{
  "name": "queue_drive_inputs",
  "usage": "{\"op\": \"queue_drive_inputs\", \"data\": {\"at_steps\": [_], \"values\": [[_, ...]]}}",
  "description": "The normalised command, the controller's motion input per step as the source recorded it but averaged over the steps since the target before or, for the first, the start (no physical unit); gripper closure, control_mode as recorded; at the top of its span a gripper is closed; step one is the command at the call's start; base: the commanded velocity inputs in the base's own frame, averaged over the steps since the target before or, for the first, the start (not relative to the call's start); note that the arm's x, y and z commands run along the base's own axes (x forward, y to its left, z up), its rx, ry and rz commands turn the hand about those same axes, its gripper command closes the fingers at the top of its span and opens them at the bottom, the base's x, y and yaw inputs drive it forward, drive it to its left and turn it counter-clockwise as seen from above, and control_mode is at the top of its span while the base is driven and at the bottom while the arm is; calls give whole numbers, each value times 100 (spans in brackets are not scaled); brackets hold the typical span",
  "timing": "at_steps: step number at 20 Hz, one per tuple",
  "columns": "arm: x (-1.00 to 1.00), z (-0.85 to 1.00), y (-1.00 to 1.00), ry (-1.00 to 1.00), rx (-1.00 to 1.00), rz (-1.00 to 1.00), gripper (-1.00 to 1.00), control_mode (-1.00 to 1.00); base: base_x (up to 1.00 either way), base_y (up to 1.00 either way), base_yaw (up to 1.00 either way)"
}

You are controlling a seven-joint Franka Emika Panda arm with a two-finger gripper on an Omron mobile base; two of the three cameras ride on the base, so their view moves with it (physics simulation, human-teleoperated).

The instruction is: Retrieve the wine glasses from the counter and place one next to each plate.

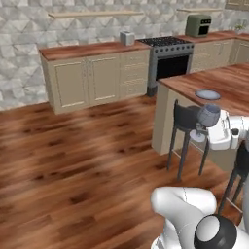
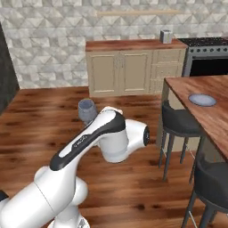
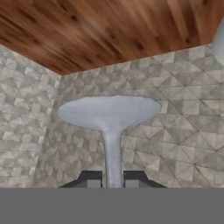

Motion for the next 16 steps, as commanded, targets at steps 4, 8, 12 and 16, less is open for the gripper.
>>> {"op": "queue_drive_inputs", "data": {"at_steps": [4,8,12,16], "values": [[0,0,0,0,0,0,100,100,83,100,-58],[0,0,0,0,0,0,100,100,86,91,-66],[0,0,0,0,0,0,100,100,71,79,-73],[0,0,0,0,0,0,100,100,72,77,-73]]}}
